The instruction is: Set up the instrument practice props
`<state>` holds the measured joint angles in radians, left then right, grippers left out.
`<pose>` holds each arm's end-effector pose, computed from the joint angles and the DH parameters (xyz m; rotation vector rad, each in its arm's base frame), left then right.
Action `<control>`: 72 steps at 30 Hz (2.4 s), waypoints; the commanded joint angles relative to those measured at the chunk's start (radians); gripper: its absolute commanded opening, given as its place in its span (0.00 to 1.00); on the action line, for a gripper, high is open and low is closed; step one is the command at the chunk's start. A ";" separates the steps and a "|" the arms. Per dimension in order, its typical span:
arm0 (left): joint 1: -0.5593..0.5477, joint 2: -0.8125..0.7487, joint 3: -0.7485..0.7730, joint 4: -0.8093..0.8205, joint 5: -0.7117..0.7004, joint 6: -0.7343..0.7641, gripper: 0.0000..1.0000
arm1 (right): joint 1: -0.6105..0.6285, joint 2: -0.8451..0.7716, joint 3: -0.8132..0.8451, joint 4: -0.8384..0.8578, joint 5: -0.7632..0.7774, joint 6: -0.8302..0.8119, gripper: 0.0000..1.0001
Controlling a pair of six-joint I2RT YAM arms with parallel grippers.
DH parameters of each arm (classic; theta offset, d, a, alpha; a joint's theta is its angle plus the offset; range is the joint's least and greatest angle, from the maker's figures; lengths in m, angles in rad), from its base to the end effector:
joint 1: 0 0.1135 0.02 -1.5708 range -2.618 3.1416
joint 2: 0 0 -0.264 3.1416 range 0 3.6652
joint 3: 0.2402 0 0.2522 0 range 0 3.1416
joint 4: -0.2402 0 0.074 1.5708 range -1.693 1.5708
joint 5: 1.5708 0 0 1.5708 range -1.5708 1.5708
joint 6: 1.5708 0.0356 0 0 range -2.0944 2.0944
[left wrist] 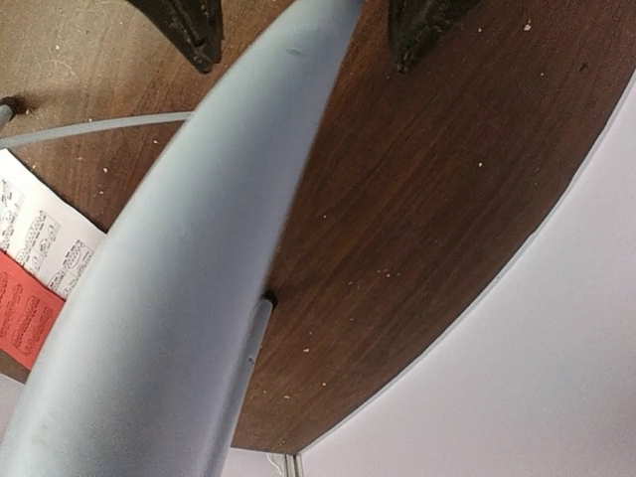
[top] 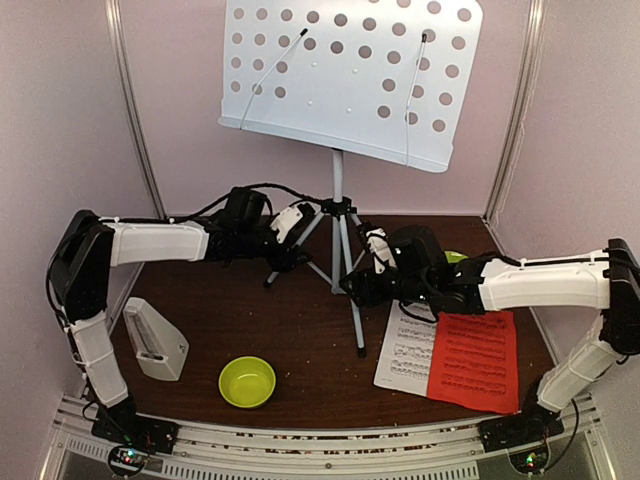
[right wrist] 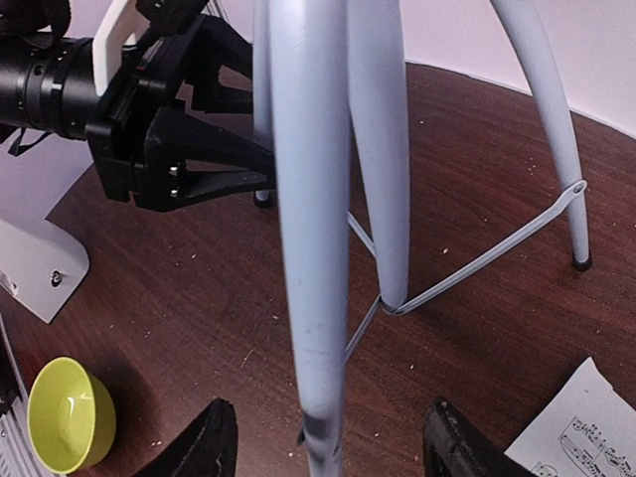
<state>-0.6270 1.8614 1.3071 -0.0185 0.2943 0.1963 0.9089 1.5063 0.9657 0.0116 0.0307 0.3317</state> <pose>0.3392 -0.2585 0.2299 1.0253 1.9117 -0.5649 0.2089 0.2663 0.2470 -0.6024 2.0964 0.7002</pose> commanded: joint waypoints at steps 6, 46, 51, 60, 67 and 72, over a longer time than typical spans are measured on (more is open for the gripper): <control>0.016 0.000 0.041 0.015 0.038 0.030 0.30 | -0.033 0.083 0.117 -0.028 0.023 -0.018 0.53; -0.033 -0.256 -0.342 0.121 -0.370 -0.246 0.00 | -0.163 0.206 0.318 -0.119 -0.155 -0.434 0.00; 0.019 -0.271 -0.350 0.108 -0.381 -0.224 0.00 | -0.164 0.172 0.293 -0.146 -0.144 -0.424 0.00; 0.066 -0.226 -0.256 0.039 -0.416 -0.129 0.00 | -0.157 0.086 0.210 -0.107 -0.108 -0.348 0.00; 0.112 -0.174 -0.151 0.015 -0.420 -0.107 0.00 | -0.117 0.077 0.198 -0.106 -0.029 -0.302 0.00; 0.112 -0.123 -0.069 -0.017 -0.422 -0.078 0.00 | -0.071 0.101 0.258 -0.152 0.130 -0.253 0.00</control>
<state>-0.6456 1.7126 1.1656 -0.0341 0.0750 0.1795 0.8165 1.6623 1.1805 -0.0490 -0.0544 0.0353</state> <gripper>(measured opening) 0.149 0.128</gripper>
